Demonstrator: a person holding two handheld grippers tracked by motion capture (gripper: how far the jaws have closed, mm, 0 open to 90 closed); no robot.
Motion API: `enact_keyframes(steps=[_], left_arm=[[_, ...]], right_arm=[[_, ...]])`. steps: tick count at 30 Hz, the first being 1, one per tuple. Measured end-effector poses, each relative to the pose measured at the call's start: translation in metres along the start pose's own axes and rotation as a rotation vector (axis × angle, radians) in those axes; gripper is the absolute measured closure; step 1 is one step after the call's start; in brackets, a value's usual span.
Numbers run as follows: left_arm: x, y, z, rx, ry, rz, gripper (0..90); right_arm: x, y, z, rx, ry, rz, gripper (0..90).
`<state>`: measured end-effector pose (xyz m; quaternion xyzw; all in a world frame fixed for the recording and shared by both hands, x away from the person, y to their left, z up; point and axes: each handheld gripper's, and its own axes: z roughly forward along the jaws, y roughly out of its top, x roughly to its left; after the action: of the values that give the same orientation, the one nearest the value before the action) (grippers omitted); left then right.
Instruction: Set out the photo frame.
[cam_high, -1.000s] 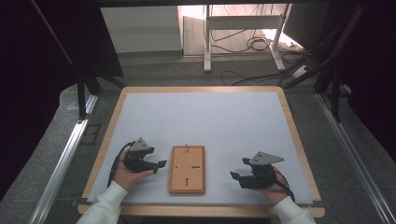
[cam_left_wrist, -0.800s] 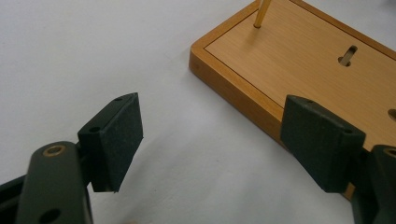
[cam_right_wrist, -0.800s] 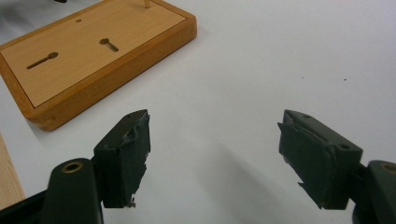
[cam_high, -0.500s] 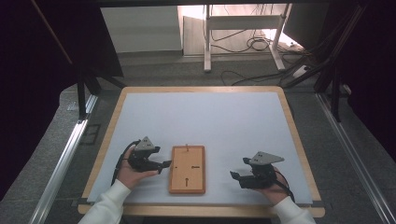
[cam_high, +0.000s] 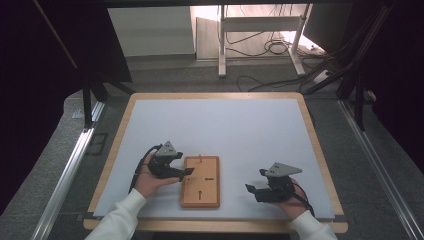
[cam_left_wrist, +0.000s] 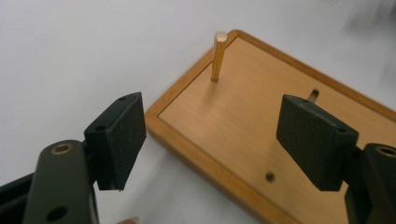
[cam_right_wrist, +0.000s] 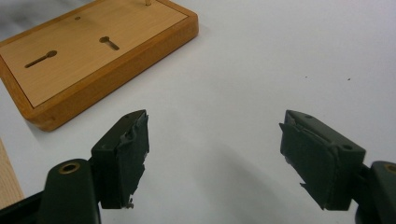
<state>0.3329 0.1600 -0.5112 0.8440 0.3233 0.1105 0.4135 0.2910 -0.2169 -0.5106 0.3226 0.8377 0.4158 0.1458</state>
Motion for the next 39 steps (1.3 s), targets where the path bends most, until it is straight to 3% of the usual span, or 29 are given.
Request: enact_keyframes(steps=[9,16,19,28,33,39], left_arm=[[-0.001,0.014,0.022,-0.018,-0.004,0.014,27.7],[0.000,0.026,0.036,0.013,-0.047,0.072,39.8],[0.003,0.027,0.037,0.015,-0.063,0.062,44.7],[0.007,0.028,0.043,0.033,-0.054,0.052,55.0],[0.006,0.028,0.046,0.045,-0.065,0.057,67.1],[0.006,0.031,0.050,0.045,-0.060,0.067,75.1]], right_arm=[[0.000,0.000,0.001,0.008,-0.005,0.002,23.7],[-0.001,-0.001,0.001,0.011,-0.009,0.001,23.7],[-0.001,-0.001,0.001,0.013,-0.012,0.000,23.7],[-0.001,-0.001,0.003,0.019,-0.020,-0.001,23.7],[0.000,-0.001,0.003,0.018,-0.020,-0.002,23.7],[0.000,-0.001,0.003,0.020,-0.018,-0.003,23.7]])
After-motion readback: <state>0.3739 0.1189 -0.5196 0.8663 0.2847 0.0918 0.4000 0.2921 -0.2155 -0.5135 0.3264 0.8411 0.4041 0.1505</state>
